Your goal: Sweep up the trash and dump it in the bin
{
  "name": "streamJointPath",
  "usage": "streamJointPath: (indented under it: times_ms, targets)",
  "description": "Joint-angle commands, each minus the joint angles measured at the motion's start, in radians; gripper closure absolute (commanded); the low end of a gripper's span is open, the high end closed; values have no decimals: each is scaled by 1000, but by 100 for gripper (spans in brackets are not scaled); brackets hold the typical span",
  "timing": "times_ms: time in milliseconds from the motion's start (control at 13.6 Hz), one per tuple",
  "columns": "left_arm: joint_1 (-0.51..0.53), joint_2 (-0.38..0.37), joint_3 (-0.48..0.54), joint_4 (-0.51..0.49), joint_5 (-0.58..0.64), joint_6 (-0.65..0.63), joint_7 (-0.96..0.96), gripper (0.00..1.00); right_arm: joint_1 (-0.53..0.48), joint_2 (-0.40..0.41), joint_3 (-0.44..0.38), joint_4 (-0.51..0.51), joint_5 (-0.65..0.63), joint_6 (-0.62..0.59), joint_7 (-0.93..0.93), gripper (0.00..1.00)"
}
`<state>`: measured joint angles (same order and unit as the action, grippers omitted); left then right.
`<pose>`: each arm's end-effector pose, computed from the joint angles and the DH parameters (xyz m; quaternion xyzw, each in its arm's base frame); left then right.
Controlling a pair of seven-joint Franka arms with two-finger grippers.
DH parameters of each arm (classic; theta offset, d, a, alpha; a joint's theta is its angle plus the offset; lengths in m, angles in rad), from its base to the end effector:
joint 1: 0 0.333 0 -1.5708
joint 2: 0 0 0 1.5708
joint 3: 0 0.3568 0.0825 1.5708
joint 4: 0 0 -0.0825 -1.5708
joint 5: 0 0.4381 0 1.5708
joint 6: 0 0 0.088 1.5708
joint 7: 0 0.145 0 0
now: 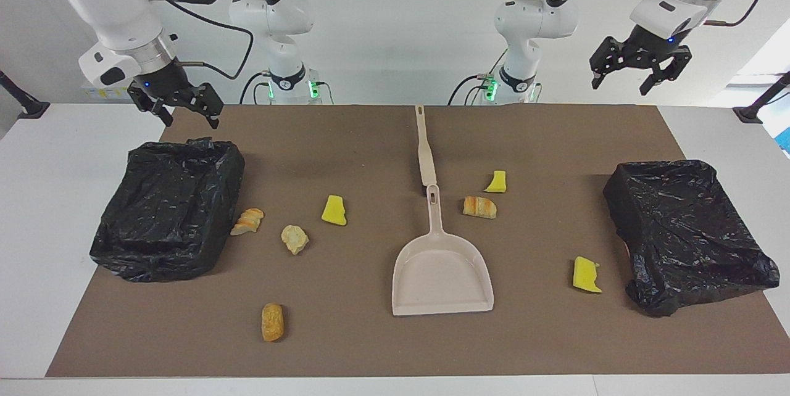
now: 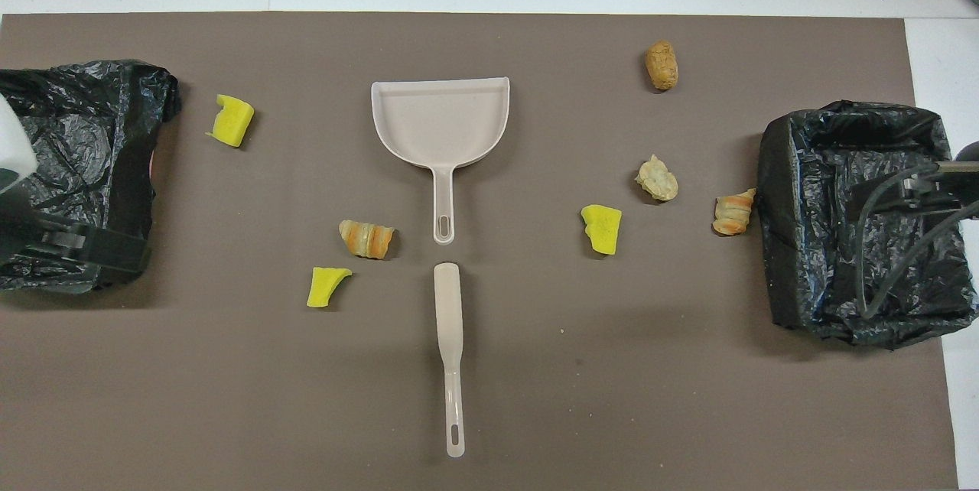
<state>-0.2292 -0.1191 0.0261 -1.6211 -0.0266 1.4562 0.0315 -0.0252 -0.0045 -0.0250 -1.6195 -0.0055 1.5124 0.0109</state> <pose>0.5402 -0.1145 0.6607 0.9926 -0.1183 -0.0241 0.0128 0.5941 -0.0307 0.6000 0.9982 -0.0305 -0.0513 0.0017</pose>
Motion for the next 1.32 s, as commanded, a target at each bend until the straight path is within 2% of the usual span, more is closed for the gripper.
streamJointPath:
  times_ms: [0,147,441,809,1030,1251]
  targets:
    - [-103,-54,12,-118,-10,88,-123,0,1,58,23,99,7,-70,17,0]
    - [-178,-54,12,-166,-13,116,-195,0,1,118,36,148,21,-81,23,0]
    - [-332,-59,12,-273,-33,237,-356,0,1,199,131,145,99,-12,101,0]
    - [-423,-94,11,-416,-33,352,-444,0,99,287,132,129,208,194,171,0]
    - [-482,-83,12,-492,-33,443,-491,0,166,333,134,105,268,326,237,0]
    - [-521,-83,11,-557,-33,510,-536,0,246,374,132,105,274,432,306,0]
